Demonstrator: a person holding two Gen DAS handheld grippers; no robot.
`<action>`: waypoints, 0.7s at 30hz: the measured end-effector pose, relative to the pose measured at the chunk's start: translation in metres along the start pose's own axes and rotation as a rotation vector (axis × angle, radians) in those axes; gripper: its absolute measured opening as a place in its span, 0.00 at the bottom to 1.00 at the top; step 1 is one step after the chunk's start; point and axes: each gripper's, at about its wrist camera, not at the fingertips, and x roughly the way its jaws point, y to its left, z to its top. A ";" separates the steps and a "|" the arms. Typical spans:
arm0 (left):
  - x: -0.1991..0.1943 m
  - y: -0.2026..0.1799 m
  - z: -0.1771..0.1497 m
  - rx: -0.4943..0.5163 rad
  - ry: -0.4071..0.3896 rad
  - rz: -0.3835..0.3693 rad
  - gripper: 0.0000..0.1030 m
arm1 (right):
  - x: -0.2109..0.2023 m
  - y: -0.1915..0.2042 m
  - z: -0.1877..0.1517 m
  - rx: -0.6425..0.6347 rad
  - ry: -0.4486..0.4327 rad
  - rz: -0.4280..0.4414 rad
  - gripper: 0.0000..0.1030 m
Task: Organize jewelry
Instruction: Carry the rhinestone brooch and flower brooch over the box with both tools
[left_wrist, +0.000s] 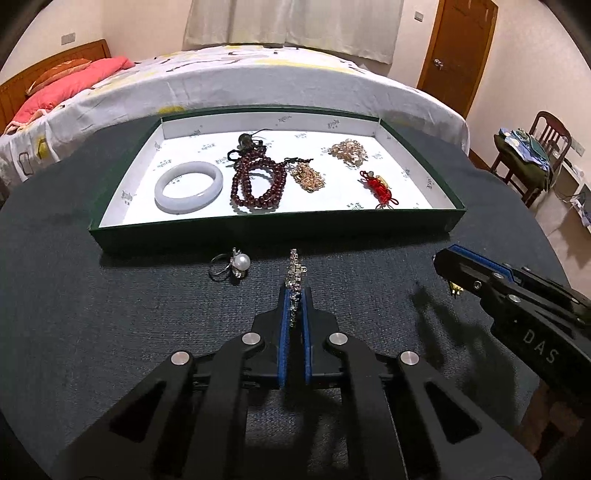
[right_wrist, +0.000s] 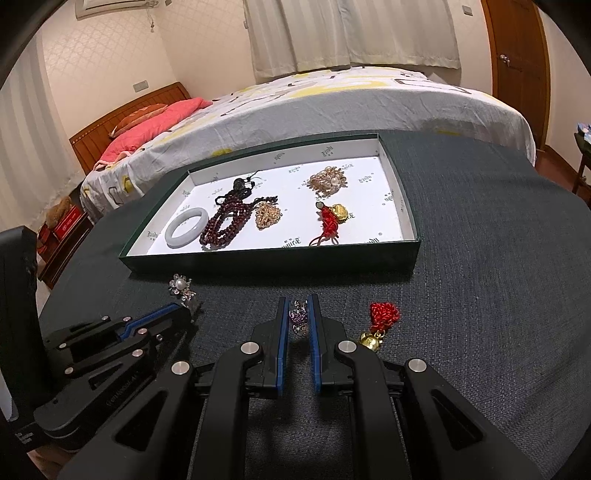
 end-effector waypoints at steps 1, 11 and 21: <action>0.000 0.001 0.000 -0.001 0.001 -0.001 0.06 | 0.000 0.001 0.000 -0.002 0.000 0.000 0.11; -0.018 0.007 0.003 -0.006 -0.030 -0.002 0.06 | -0.007 0.005 0.004 -0.008 -0.017 0.005 0.11; -0.047 0.015 0.025 -0.013 -0.109 -0.003 0.06 | -0.024 0.015 0.024 -0.034 -0.074 0.019 0.11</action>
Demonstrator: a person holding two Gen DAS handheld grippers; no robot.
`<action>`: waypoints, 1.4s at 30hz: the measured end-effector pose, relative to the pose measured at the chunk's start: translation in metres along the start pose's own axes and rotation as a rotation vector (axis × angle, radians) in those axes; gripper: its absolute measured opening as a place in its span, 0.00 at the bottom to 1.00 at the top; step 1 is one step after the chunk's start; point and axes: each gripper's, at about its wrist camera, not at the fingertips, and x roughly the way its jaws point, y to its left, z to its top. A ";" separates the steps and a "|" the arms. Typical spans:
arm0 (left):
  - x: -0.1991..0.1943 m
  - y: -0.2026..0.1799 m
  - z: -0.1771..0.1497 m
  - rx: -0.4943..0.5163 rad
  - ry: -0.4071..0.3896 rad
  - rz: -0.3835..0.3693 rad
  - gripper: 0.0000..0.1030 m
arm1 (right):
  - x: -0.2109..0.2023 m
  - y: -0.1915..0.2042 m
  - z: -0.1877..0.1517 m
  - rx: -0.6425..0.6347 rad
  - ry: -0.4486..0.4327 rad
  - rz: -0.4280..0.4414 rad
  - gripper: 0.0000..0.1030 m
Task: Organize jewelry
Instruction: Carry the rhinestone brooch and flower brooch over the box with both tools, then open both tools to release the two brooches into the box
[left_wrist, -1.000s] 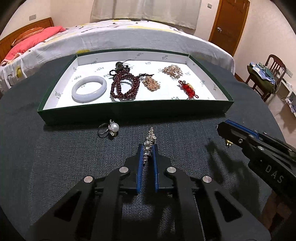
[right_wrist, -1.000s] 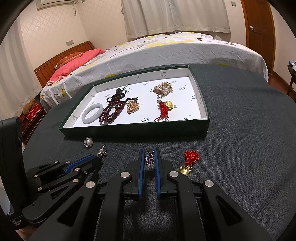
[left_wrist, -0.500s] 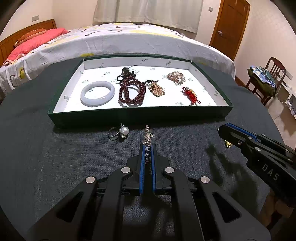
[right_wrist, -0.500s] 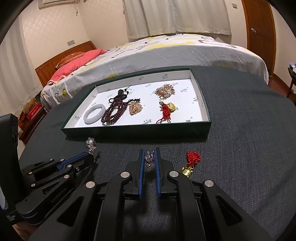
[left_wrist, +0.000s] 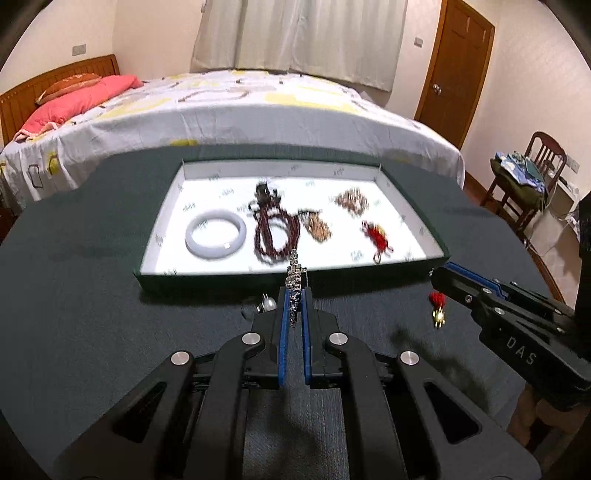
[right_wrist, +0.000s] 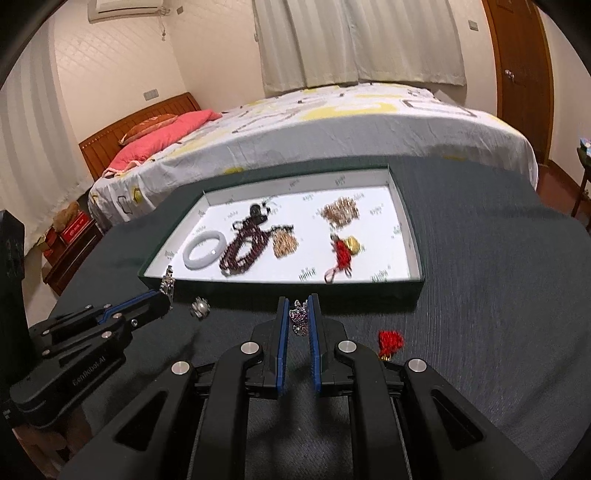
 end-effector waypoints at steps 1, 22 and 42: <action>-0.002 0.002 0.004 -0.002 -0.009 -0.001 0.06 | -0.001 0.002 0.003 -0.005 -0.008 0.001 0.11; 0.006 0.040 0.091 0.032 -0.172 0.066 0.06 | 0.019 0.040 0.103 -0.134 -0.183 -0.011 0.11; 0.148 0.079 0.126 0.026 0.045 0.112 0.06 | 0.169 0.028 0.110 -0.108 0.076 -0.025 0.11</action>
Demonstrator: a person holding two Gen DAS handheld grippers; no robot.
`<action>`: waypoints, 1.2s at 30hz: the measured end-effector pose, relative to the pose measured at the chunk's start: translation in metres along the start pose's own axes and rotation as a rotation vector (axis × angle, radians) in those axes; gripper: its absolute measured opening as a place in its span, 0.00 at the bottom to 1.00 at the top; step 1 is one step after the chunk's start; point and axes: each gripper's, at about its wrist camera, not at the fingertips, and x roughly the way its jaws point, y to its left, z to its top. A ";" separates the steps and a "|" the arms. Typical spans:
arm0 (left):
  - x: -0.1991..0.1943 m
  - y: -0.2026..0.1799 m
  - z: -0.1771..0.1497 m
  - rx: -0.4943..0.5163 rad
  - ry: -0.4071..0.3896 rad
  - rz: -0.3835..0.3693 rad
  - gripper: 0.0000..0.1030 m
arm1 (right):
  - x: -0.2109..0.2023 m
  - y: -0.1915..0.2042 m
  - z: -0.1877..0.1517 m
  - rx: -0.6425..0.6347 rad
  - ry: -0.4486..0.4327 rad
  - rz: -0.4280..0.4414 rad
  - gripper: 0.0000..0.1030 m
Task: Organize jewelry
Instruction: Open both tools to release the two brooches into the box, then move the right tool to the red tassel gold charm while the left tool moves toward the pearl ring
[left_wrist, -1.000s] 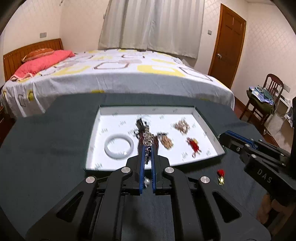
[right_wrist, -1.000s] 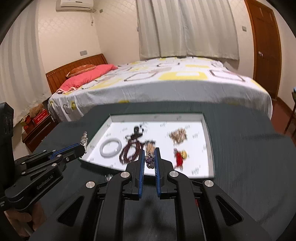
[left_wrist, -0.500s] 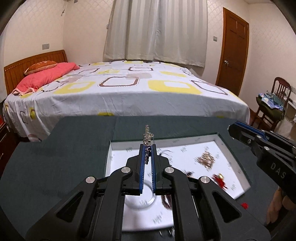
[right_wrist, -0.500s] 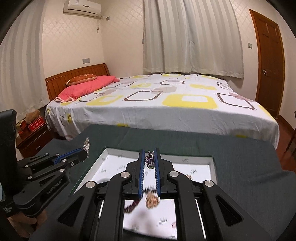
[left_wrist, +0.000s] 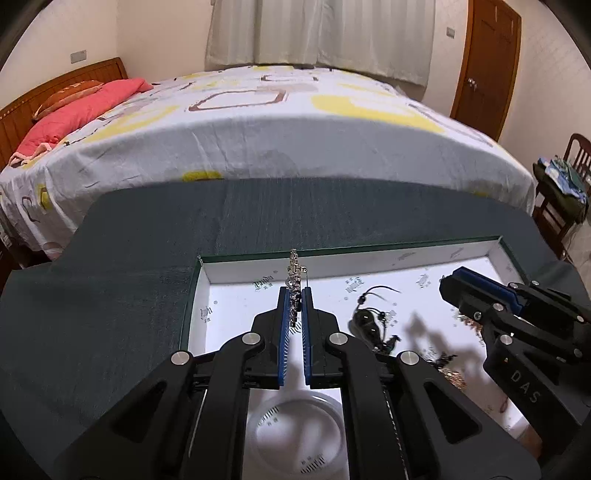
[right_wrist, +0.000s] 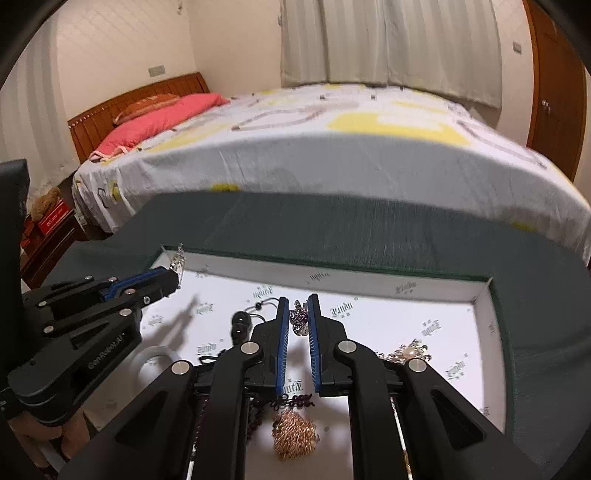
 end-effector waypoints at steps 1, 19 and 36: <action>0.003 0.000 0.001 0.004 0.011 -0.001 0.07 | 0.004 0.000 0.000 0.002 0.022 0.007 0.11; 0.019 0.002 0.002 0.014 0.051 0.017 0.50 | 0.013 -0.003 0.005 0.019 0.053 -0.005 0.36; -0.079 -0.002 -0.021 -0.018 -0.227 0.032 0.72 | -0.070 -0.015 -0.013 0.041 -0.142 -0.050 0.37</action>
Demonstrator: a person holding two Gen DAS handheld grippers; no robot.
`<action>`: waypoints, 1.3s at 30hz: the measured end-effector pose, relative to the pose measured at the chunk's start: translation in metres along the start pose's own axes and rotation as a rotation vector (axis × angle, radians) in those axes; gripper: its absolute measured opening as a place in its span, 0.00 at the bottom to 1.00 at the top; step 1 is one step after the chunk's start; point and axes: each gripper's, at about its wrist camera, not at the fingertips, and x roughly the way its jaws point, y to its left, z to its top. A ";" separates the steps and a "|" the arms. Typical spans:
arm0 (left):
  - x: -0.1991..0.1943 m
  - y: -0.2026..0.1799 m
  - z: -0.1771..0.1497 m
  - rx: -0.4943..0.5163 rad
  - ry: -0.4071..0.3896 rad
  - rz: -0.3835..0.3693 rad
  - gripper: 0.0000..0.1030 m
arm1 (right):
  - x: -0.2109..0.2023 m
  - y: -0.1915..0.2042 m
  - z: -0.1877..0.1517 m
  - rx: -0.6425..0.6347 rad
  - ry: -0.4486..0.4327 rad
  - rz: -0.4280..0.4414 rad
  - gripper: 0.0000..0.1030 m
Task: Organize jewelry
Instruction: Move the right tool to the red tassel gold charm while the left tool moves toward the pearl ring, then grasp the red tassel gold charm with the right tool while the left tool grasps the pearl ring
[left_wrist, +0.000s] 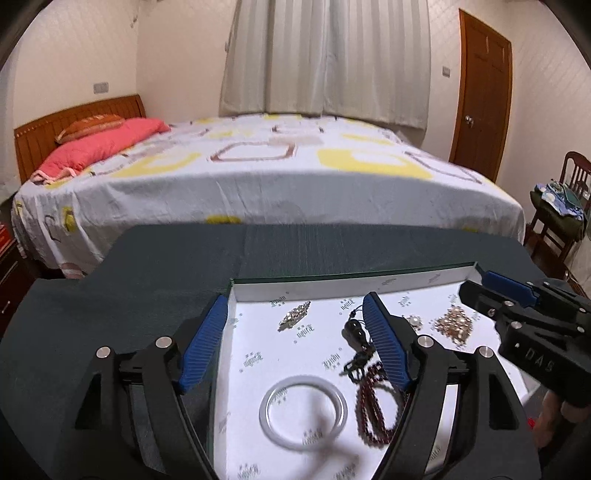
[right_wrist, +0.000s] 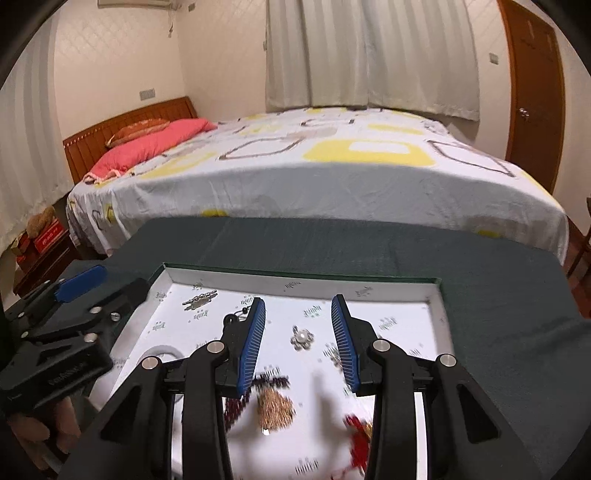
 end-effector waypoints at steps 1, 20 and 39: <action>-0.007 -0.001 -0.003 0.000 -0.009 -0.002 0.72 | -0.005 -0.001 -0.002 0.005 -0.005 -0.003 0.37; -0.099 -0.019 -0.073 -0.072 -0.002 0.007 0.72 | -0.099 -0.036 -0.097 0.052 0.021 -0.093 0.37; -0.113 -0.024 -0.113 -0.079 0.072 0.030 0.72 | -0.084 -0.048 -0.139 0.083 0.162 -0.095 0.37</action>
